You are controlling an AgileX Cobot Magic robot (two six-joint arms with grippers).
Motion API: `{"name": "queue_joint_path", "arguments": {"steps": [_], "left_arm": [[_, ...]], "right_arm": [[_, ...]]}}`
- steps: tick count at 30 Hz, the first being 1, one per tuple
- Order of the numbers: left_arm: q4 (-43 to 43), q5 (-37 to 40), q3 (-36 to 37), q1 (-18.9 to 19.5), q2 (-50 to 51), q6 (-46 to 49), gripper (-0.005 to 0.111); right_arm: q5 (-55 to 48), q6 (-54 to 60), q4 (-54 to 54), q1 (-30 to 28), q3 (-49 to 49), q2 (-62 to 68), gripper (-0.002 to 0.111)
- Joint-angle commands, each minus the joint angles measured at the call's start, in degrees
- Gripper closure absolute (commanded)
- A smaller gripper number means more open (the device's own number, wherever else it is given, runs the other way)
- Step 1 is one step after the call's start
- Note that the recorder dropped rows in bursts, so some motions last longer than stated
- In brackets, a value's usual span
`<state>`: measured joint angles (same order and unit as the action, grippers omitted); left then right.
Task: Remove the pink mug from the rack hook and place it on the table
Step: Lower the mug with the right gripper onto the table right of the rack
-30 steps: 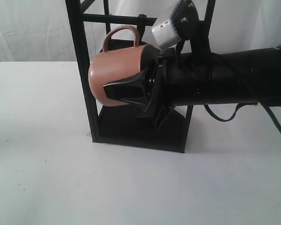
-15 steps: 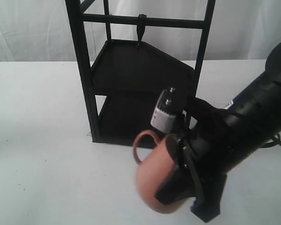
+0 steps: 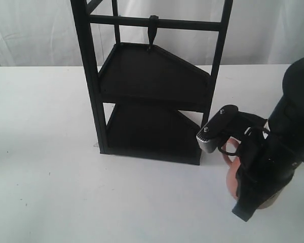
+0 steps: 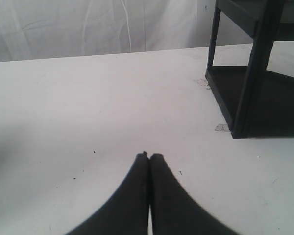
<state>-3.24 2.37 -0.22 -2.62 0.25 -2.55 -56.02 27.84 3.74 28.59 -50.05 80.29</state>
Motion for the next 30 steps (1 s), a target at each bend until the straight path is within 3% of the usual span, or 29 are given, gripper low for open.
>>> {"name": "queue_joint_path", "arguments": {"steps": [1,8,30], "left_arm": [[0.11,-0.14,0.22,0.17,-0.25,-0.07,0.107],[0.11,-0.14,0.22,0.17,-0.25,-0.07,0.107],[0.11,-0.14,0.22,0.17,-0.25,-0.07,0.107]], "right_arm": [[5.59,-1.28,-1.25,-0.05,3.6,1.25,0.108],[14.2,-1.28,-1.25,-0.05,8.89,3.79,0.108],[17.89,-1.09,0.59,-0.05,12.54,3.93,0.102]]}}
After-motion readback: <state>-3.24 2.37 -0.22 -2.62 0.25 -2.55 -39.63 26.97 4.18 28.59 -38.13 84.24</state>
